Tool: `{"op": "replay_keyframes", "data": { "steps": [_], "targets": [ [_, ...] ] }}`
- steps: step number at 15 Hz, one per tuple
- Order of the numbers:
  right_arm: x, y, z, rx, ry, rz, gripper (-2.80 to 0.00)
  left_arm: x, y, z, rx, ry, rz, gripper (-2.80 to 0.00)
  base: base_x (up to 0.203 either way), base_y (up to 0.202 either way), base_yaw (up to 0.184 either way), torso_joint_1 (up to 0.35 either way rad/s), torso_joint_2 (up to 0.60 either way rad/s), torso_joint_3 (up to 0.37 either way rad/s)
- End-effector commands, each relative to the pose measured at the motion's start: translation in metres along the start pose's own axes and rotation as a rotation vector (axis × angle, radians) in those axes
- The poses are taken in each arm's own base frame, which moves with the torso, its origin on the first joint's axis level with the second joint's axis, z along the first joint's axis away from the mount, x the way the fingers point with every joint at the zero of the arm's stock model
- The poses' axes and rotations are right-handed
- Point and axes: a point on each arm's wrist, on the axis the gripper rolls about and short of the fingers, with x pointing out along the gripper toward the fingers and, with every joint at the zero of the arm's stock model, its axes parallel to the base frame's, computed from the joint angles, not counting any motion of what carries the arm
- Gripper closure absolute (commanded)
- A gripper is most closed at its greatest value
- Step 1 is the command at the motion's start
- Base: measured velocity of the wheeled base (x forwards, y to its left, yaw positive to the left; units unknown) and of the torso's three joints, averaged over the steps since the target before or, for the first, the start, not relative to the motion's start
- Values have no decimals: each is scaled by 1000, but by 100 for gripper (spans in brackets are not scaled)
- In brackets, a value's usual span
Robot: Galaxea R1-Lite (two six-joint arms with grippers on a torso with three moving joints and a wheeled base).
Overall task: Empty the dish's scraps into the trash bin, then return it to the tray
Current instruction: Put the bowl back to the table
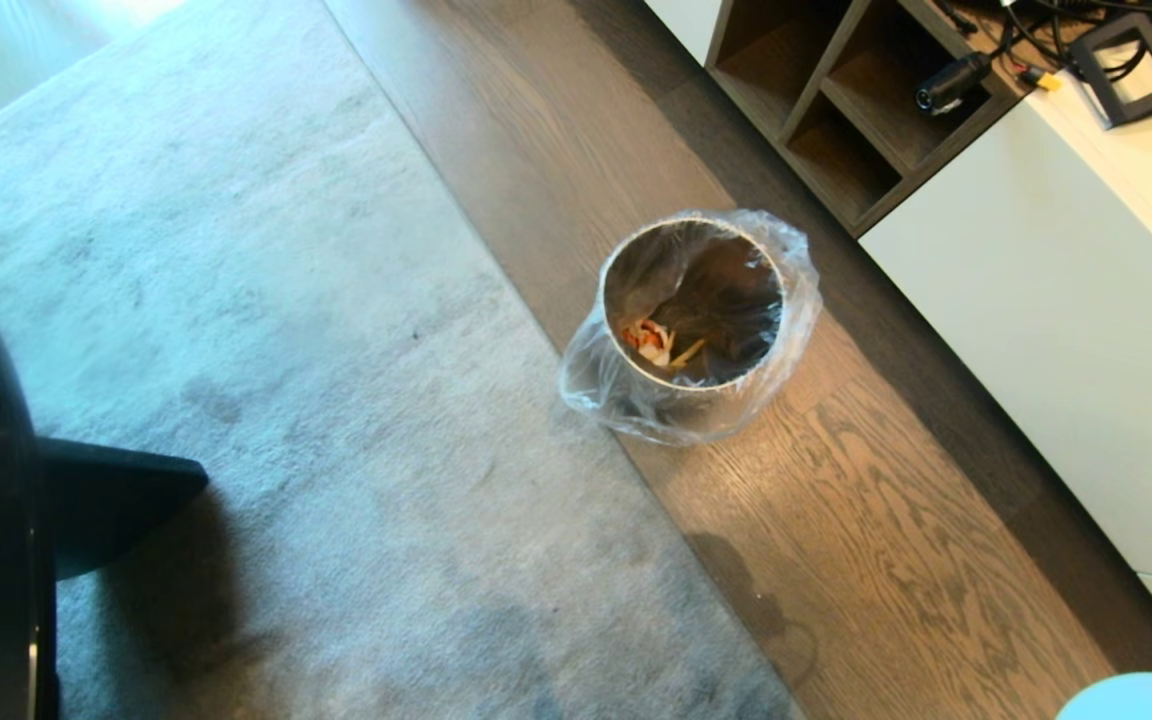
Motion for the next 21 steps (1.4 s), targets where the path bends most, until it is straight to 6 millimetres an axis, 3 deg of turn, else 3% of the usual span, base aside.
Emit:
{"op": "replay_keyframes", "data": {
  "steps": [1, 7, 21],
  "targets": [
    [0, 0, 0, -1, 3, 0, 0, 0, 0, 0, 0, -1, 0, 0, 0, 0, 0, 0, 0, 0],
    [0, 0, 0, -1, 3, 2, 0, 0, 0, 0, -2, -1, 0, 0, 0, 0, 0, 3, 1, 23],
    [0, 0, 0, -1, 3, 2, 0, 0, 0, 0, -5, -1, 0, 0, 0, 0, 0, 3, 2, 197]
  ]
}}
